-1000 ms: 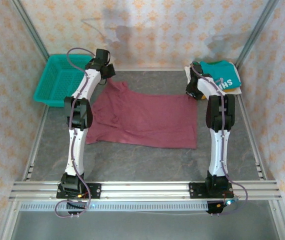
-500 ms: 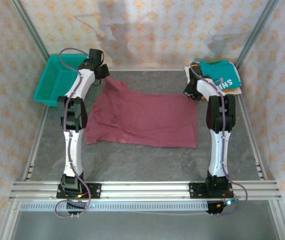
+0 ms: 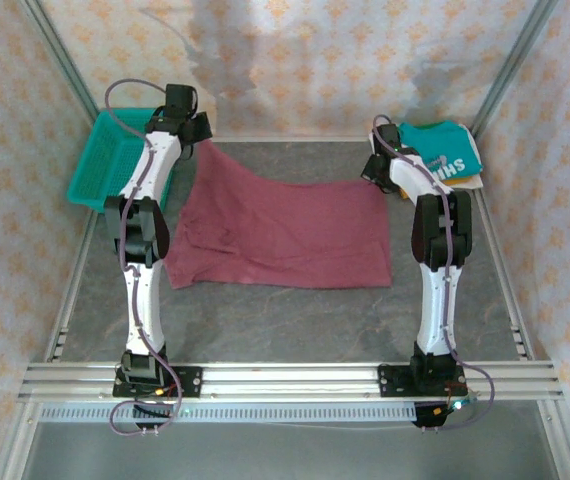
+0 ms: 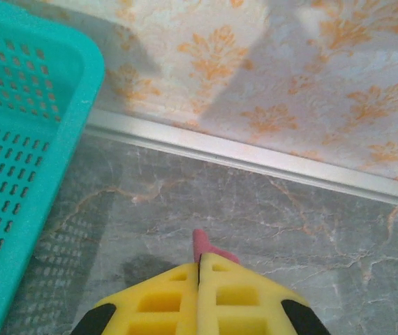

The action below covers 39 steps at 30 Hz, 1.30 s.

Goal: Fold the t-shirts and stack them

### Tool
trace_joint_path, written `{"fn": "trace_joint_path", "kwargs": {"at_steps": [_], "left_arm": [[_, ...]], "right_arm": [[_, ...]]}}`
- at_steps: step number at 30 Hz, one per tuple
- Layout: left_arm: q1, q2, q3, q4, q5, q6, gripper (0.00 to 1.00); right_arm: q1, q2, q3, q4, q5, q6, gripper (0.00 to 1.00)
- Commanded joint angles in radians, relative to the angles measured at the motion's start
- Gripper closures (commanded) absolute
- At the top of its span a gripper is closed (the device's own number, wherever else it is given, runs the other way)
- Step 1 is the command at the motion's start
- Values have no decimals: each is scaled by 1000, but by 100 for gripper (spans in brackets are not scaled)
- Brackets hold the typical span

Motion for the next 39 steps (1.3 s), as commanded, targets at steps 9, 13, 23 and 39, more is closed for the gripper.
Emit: {"fn": "trace_joint_path", "kwargs": {"at_steps": [9, 13, 23, 39], "left_arm": [[22, -273, -405, 174, -89, 83, 100], [32, -338, -493, 194, -119, 81, 100], [29, -552, -843, 307, -147, 22, 100], [12, -688, -996, 232, -256, 10, 100]], "right_arm": [[-10, -249, -327, 304, 73, -37, 100], [-15, -306, -398, 364, 67, -51, 100], [-15, -424, -598, 423, 44, -22, 100], [-6, -526, -724, 364, 26, 33, 100]]}}
